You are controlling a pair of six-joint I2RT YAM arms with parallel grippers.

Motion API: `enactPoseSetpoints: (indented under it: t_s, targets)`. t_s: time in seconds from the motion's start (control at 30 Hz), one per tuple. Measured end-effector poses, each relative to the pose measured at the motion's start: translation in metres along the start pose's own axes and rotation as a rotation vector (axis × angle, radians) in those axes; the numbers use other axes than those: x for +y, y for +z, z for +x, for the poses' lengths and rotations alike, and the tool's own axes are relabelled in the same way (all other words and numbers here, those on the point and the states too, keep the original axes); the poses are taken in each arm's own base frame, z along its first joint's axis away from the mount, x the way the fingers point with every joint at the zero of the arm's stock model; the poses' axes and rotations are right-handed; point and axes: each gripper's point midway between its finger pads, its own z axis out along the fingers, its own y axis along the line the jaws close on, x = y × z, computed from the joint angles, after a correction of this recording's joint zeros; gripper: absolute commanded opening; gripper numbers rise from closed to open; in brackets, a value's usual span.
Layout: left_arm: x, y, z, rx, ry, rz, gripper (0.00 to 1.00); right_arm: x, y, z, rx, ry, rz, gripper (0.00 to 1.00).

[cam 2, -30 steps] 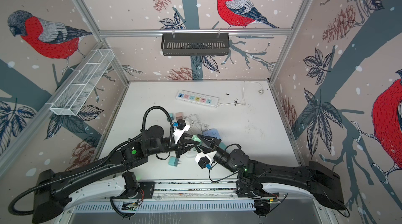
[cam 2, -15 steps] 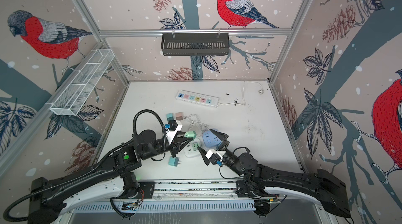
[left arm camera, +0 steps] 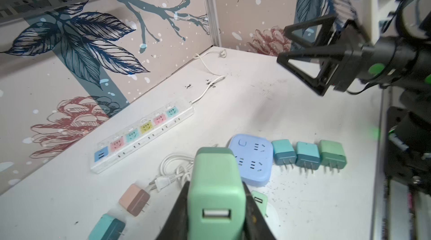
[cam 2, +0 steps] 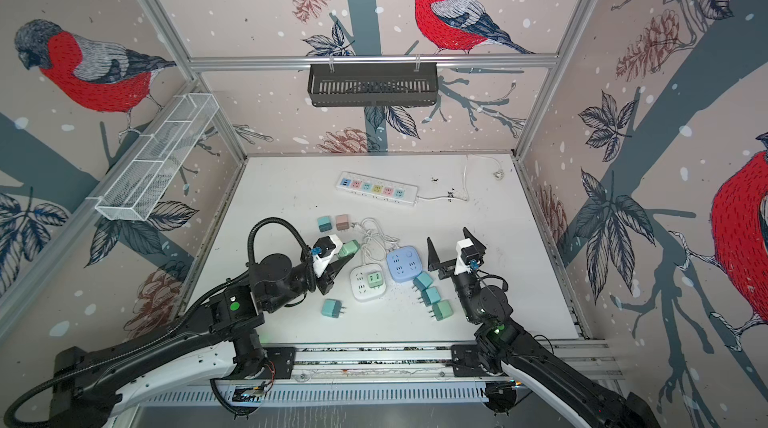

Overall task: Insert the plug
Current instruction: 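Carry the adapter over the white socket box with the left gripper while the right withdraws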

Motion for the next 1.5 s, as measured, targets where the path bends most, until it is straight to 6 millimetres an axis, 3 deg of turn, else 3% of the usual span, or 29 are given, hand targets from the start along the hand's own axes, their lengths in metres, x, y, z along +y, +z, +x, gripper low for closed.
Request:
enactPoseSetpoints:
  t_s: [0.2, 0.33, 0.73, 1.5]
  targets:
    - [0.007, 0.022, 0.052, 0.264, 0.1, -0.066, 0.0, -0.047, 0.004, 0.002, -0.012, 0.142, 0.169, 1.0]
    - [0.002, 0.025, 0.065, 0.336, 0.122, -0.04, 0.0, -0.06, 0.004, 0.0, -0.03, 0.203, 0.199, 1.0]
    - [-0.007, 0.025, 0.109, 0.512, 0.161, 0.002, 0.0, -0.056, 0.007, 0.007, -0.003, 0.236, 0.156, 1.0]
    - [-0.026, 0.036, 0.159, 0.771, 0.162, 0.089, 0.0, -0.045, 0.015, 0.047, 0.15, 0.218, 0.108, 1.0]
